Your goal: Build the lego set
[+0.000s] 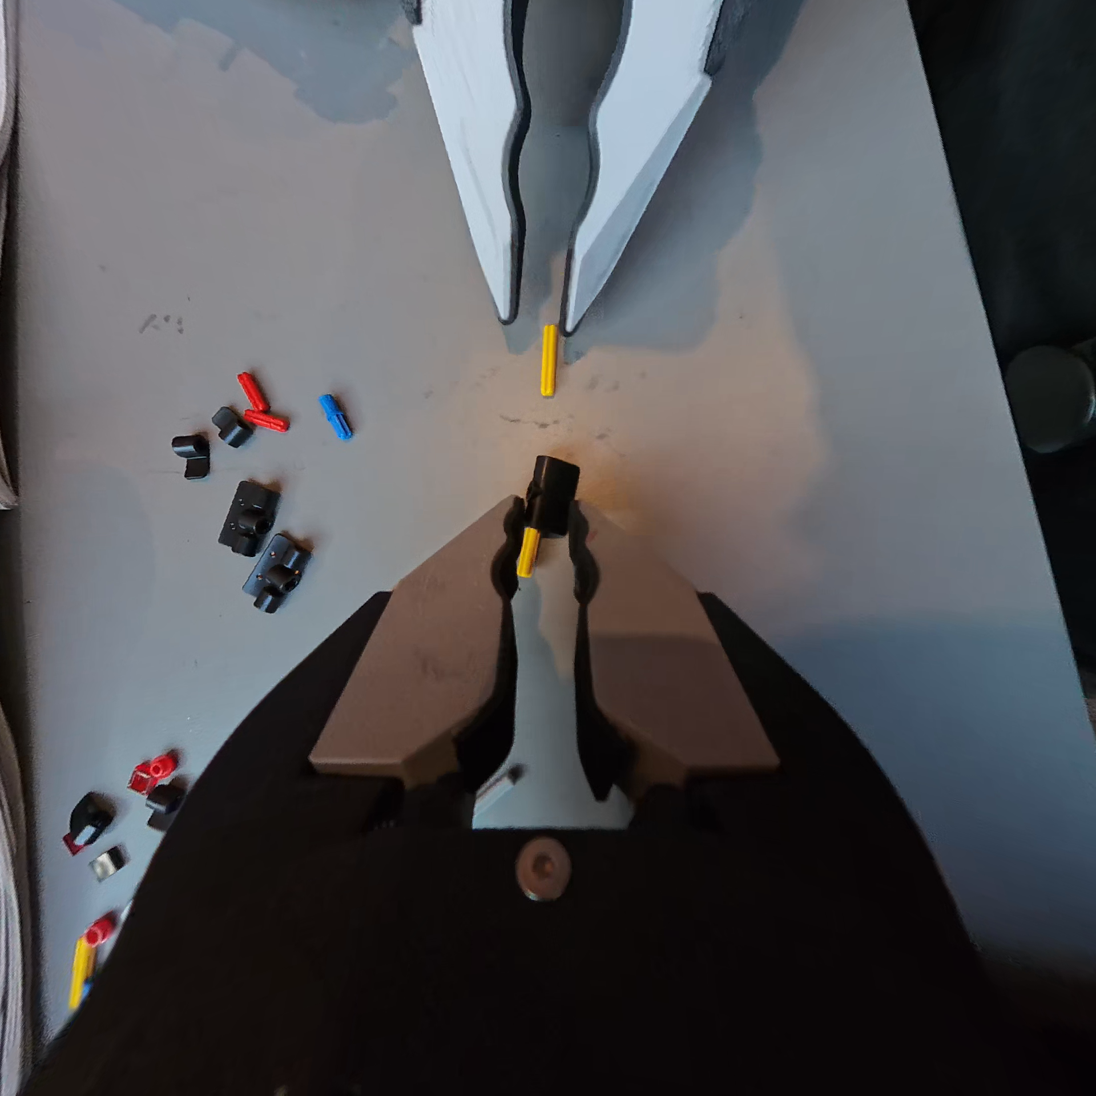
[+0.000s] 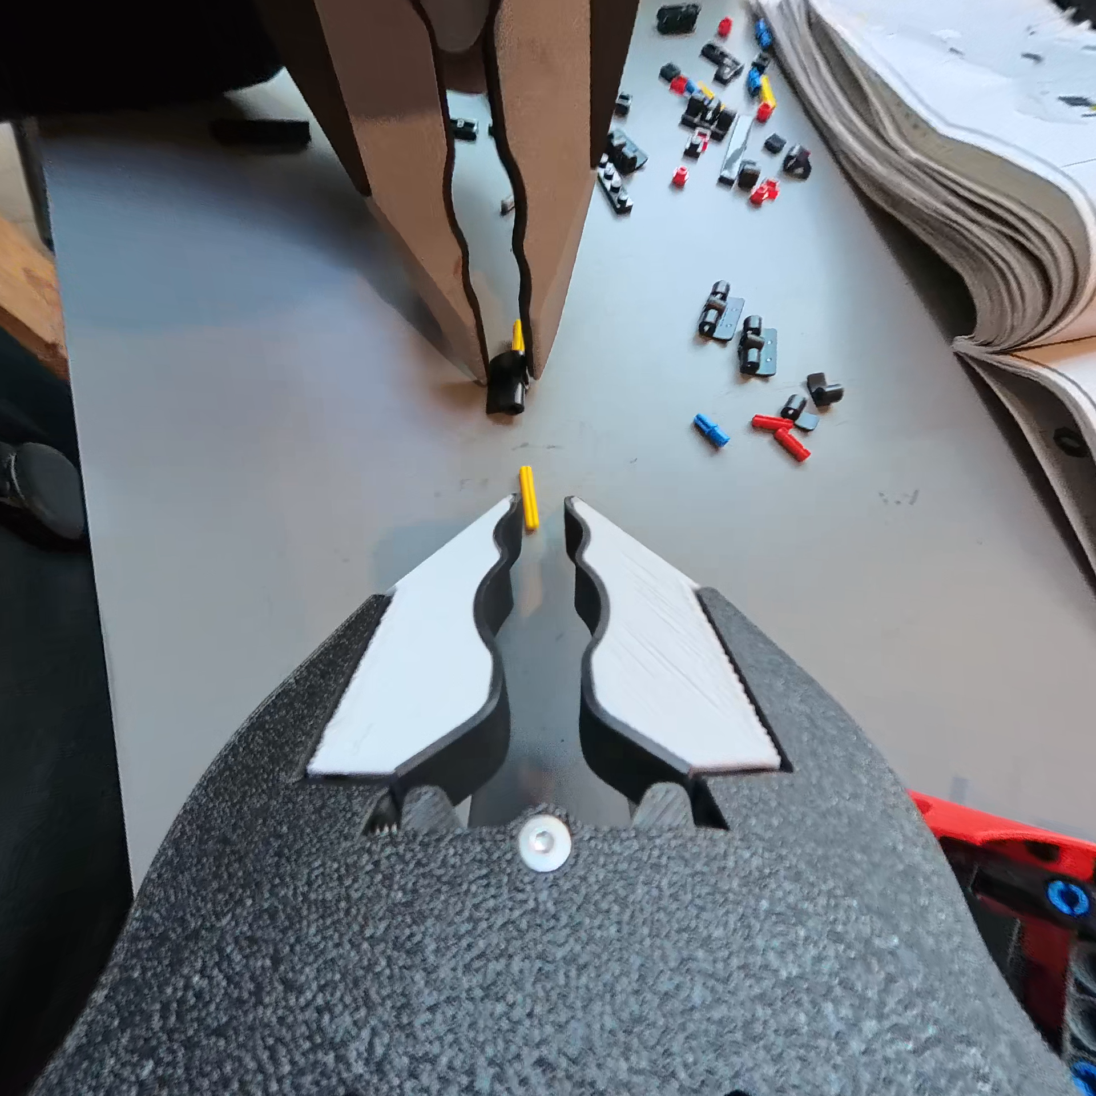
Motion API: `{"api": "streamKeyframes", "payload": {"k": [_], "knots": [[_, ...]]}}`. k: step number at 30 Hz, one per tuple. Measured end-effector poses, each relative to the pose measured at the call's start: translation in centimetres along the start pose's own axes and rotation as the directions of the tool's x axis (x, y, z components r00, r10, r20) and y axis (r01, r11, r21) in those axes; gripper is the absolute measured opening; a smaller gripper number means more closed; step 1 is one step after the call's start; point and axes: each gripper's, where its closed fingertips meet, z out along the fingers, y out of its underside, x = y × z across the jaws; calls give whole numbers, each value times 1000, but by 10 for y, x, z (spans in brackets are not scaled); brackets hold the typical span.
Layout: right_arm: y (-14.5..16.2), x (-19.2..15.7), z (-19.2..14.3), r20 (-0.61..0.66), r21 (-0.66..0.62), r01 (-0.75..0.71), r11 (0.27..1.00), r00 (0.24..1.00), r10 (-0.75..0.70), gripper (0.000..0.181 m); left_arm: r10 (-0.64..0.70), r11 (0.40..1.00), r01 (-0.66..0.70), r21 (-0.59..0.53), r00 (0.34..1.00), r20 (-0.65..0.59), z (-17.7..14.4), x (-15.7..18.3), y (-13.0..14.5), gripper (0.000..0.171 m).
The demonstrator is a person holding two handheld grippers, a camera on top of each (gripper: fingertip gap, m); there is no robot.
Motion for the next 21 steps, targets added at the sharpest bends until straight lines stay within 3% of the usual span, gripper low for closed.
{"api": "streamKeyframes", "payload": {"k": [5,9,13,21], "knots": [[-20,-1,-2,15,100,-67,993,998,66,14,99,995,-100,4,991,86,-1,-7,-4,9],[-26,-1,4,65,97,-162,982,986,156,19,196,979,-201,21,969,151,-3,-8,-11,6],[-24,0,11,90,54,-204,977,976,199,23,208,975,-218,36,962,177,-7,-11,-13,6],[-42,-9,11,200,114,-305,946,939,279,24,241,955,-275,110,938,250,-21,-11,-34,5]]}}
